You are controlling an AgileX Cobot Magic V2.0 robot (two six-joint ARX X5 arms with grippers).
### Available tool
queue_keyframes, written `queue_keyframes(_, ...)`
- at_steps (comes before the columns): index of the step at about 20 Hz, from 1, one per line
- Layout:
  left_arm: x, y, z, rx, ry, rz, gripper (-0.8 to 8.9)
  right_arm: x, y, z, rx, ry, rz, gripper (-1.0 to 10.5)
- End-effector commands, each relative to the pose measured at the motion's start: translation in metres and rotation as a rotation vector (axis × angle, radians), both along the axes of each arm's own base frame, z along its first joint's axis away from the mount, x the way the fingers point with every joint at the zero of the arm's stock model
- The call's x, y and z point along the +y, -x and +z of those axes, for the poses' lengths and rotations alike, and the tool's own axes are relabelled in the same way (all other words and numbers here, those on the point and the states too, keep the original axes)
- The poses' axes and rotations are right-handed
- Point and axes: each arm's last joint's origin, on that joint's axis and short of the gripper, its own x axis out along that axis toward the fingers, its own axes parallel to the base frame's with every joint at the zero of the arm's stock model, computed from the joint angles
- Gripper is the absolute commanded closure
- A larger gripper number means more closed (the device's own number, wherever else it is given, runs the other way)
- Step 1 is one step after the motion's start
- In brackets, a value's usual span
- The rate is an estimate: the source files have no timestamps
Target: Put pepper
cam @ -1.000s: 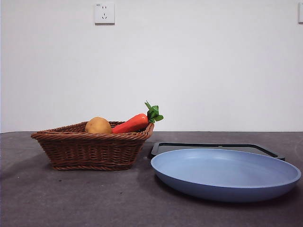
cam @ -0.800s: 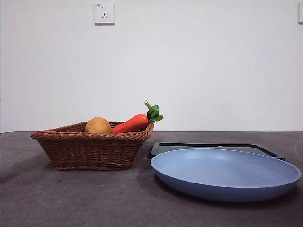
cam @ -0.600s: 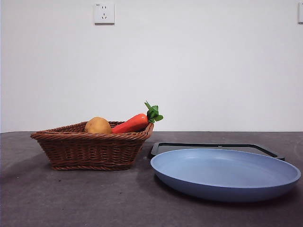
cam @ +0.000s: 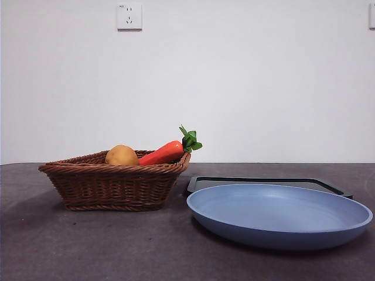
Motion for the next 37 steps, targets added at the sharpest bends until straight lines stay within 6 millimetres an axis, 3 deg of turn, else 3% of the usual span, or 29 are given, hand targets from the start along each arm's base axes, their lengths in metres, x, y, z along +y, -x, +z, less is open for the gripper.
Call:
queue_keyframes(1, -0.001, -0.006, 0.019, -0.015, -0.085, -0.07, 8.07, 0.002, -0.001, 0.017, 0.032, 0.125, 0.085, 9.4)
queue_keyframes(13, -0.003, -0.025, 0.049, 0.184, -0.297, -0.225, 8.07, 0.01, -0.007, 0.056, 0.279, 0.348, 0.309, 9.4)
queue_keyframes(20, -0.003, -0.025, 0.051, 0.192, -0.32, -0.241, 8.03, 0.013, -0.014, 0.055, 0.34, 0.375, 0.369, 9.2)
queue_keyframes(22, -0.003, -0.025, 0.052, 0.187, -0.32, -0.24, 7.05, 0.013, -0.016, 0.055, 0.347, 0.372, 0.369, 8.2)
queue_keyframes(24, -0.003, -0.026, 0.054, 0.159, -0.323, -0.235, 4.95, 0.013, -0.018, 0.054, 0.357, 0.361, 0.363, 6.7)
queue_keyframes(25, -0.003, -0.027, 0.055, 0.146, -0.322, -0.232, 4.49, 0.014, -0.019, 0.054, 0.37, 0.348, 0.357, 6.4)
queue_keyframes(32, -0.003, -0.031, 0.057, 0.13, -0.303, -0.218, 4.5, 0.015, -0.033, 0.047, 0.433, 0.333, 0.362, 6.3)
queue_keyframes(37, -0.003, -0.031, 0.058, 0.123, -0.302, -0.219, 4.5, 0.015, -0.062, 0.031, 0.567, 0.356, 0.342, 6.3)
